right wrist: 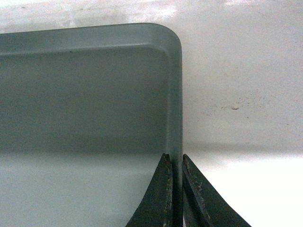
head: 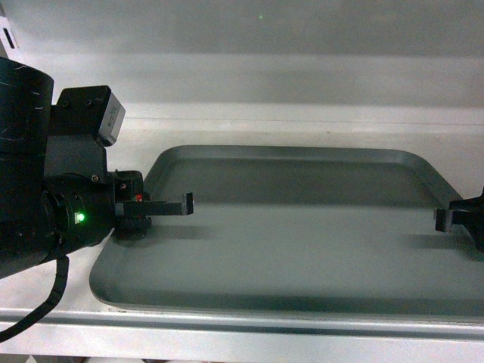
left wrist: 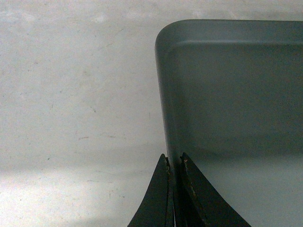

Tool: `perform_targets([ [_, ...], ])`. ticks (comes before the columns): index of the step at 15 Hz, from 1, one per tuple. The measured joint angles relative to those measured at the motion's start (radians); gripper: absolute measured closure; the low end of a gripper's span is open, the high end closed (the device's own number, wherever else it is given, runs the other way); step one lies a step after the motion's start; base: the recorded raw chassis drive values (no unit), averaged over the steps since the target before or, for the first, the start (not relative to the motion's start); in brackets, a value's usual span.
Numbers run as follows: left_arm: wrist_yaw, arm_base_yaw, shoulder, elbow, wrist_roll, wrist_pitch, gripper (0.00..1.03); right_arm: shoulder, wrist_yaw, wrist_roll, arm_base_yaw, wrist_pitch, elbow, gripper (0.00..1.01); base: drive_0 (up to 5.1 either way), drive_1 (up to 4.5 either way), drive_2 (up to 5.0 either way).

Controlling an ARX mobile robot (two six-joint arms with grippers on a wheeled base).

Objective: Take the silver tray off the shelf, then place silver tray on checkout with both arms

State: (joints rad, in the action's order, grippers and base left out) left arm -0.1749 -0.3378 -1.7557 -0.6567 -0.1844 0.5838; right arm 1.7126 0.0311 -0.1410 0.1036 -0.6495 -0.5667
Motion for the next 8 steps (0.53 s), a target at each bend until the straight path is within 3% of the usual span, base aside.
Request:
perform_targets([
  [8, -0.019, 0.034, 0.198, 0.043, 0.016, -0.090, 0.99, -0.166, -0.060, -0.005, 0.089, 0.069, 0.011, 0.98, 0.0, 0.00, 0.0],
])
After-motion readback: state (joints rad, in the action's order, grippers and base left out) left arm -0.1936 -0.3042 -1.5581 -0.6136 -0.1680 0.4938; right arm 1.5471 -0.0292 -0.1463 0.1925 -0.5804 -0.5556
